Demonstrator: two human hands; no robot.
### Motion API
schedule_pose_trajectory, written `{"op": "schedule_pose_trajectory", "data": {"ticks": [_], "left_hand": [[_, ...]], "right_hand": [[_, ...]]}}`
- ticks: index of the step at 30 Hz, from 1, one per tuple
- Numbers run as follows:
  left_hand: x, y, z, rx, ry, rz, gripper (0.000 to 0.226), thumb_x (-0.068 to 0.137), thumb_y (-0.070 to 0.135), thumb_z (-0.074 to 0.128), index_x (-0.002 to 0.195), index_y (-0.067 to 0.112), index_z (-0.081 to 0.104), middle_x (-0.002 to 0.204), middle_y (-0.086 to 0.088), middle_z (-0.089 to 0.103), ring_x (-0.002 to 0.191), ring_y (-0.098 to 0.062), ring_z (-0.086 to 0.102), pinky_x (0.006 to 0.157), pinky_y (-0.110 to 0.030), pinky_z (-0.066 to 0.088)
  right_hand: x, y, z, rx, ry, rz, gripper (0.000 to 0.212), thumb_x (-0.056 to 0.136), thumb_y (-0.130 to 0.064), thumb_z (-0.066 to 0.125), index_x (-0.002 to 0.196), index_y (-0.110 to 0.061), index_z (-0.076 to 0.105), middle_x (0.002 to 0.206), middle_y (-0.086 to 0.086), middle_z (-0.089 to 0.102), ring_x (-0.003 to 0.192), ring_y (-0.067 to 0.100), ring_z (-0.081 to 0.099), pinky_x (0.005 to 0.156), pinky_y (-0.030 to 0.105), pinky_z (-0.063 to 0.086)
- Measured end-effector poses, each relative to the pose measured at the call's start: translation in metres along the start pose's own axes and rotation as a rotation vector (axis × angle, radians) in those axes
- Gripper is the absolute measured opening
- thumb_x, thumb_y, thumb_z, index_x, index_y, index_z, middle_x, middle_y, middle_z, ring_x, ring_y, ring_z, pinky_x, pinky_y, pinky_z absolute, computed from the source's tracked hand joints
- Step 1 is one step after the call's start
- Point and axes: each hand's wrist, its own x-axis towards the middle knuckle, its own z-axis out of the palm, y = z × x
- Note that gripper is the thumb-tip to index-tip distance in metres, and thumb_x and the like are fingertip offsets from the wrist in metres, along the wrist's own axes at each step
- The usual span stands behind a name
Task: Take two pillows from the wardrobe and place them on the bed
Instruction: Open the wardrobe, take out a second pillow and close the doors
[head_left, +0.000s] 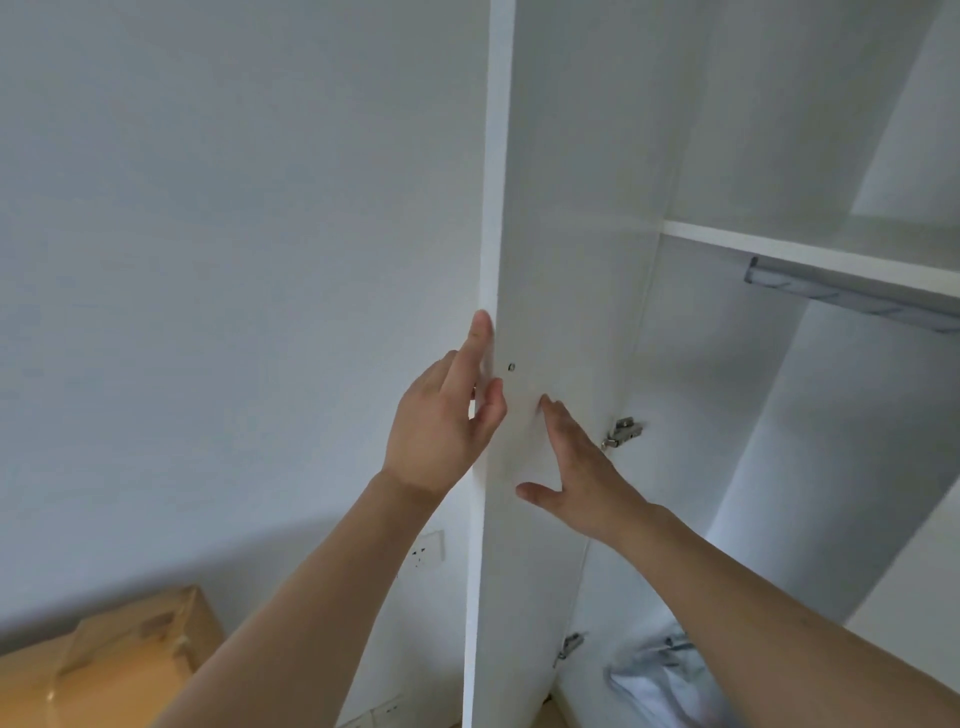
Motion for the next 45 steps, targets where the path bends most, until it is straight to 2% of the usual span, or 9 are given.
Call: {"op": "schedule_pose_trajectory", "data": {"ticks": [12,17,19,22,24,26,33,40,45], "left_hand": [[0.022,-0.084,0.006,-0.019,0.076,-0.248,0.056,0.099,0.012,0.047,0.152,0.022,0.028,0.081,0.001,0.051,0.075,-0.015,0.050,0.067,-0.031,0.048],[0.026,-0.102,0.013,-0.018,0.090,-0.219,0.053,0.101,0.013,0.043,0.151,0.020,0.028,0.085,0.004,0.048,0.073,-0.013,0.046,0.066,-0.027,0.044],[0.023,-0.102,0.016,-0.005,0.115,-0.202,0.053,0.100,0.009,0.045,0.150,0.015,0.030,0.095,-0.002,0.052,0.082,-0.016,0.049,0.073,-0.028,0.046],[0.013,-0.095,0.028,0.130,0.210,-0.165,0.052,0.097,0.005,0.048,0.147,0.003,0.033,0.127,-0.017,0.044,0.114,-0.030,0.046,0.104,-0.043,0.039],[0.011,-0.079,0.044,0.144,0.223,-0.089,0.052,0.097,0.006,0.046,0.146,-0.002,0.031,0.139,-0.016,0.035,0.128,-0.034,0.039,0.115,-0.052,0.025],[0.018,-0.054,0.062,0.082,0.161,0.010,0.052,0.098,0.008,0.044,0.146,-0.004,0.029,0.146,-0.020,0.035,0.137,-0.034,0.033,0.116,-0.056,0.018],[0.043,0.045,0.120,-0.092,-0.061,0.169,0.058,0.101,0.025,0.035,0.149,-0.003,0.018,0.158,-0.020,0.018,0.148,-0.032,0.011,0.119,-0.053,0.011],[0.029,0.119,0.183,-0.227,-0.195,0.229,0.063,0.101,0.034,0.033,0.152,0.002,0.013,0.160,-0.016,0.013,0.149,-0.028,0.008,0.120,-0.049,0.009],[0.031,0.163,0.237,-0.354,-0.341,0.332,0.061,0.103,0.034,0.027,0.153,0.004,0.012,0.161,-0.015,0.011,0.149,-0.027,0.006,0.121,-0.048,0.010]], "right_hand": [[0.079,-0.009,0.044,-0.190,-0.030,0.026,0.089,0.092,-0.038,0.053,0.152,-0.033,-0.013,0.161,-0.003,-0.016,0.149,0.025,-0.006,0.120,0.041,0.009],[0.088,-0.012,0.056,-0.195,0.002,0.057,0.089,0.092,-0.034,0.053,0.151,-0.033,-0.013,0.161,-0.004,-0.018,0.149,0.025,-0.006,0.121,0.043,0.009],[0.085,-0.008,0.055,-0.213,0.008,0.042,0.087,0.092,-0.034,0.053,0.152,-0.032,-0.009,0.161,-0.006,-0.016,0.149,0.023,-0.005,0.121,0.042,0.008],[0.074,0.001,0.040,-0.266,0.033,0.054,0.081,0.094,-0.036,0.052,0.154,-0.029,-0.002,0.162,-0.004,-0.004,0.149,0.021,-0.002,0.120,0.041,0.004],[0.059,0.010,0.024,-0.279,0.091,0.113,0.078,0.094,-0.035,0.051,0.154,-0.026,0.002,0.163,-0.001,0.000,0.149,0.021,-0.001,0.120,0.040,0.003],[0.039,0.022,0.003,-0.331,0.150,0.178,0.075,0.094,-0.035,0.049,0.154,-0.024,0.005,0.162,0.001,0.001,0.149,0.021,0.000,0.122,0.041,0.002],[-0.044,0.061,-0.100,-0.644,0.367,0.414,0.078,0.092,-0.034,0.048,0.154,-0.016,0.004,0.162,0.007,-0.003,0.149,0.025,-0.010,0.119,0.046,-0.012],[-0.090,0.075,-0.194,-0.938,0.542,0.493,0.078,0.085,-0.026,0.054,0.152,-0.008,0.018,0.162,0.011,0.008,0.149,0.029,-0.001,0.120,0.051,-0.004],[-0.094,0.091,-0.245,-1.181,0.652,0.552,0.078,0.085,-0.026,0.055,0.152,-0.008,0.019,0.161,0.011,0.010,0.149,0.030,0.005,0.119,0.054,-0.001]]}}
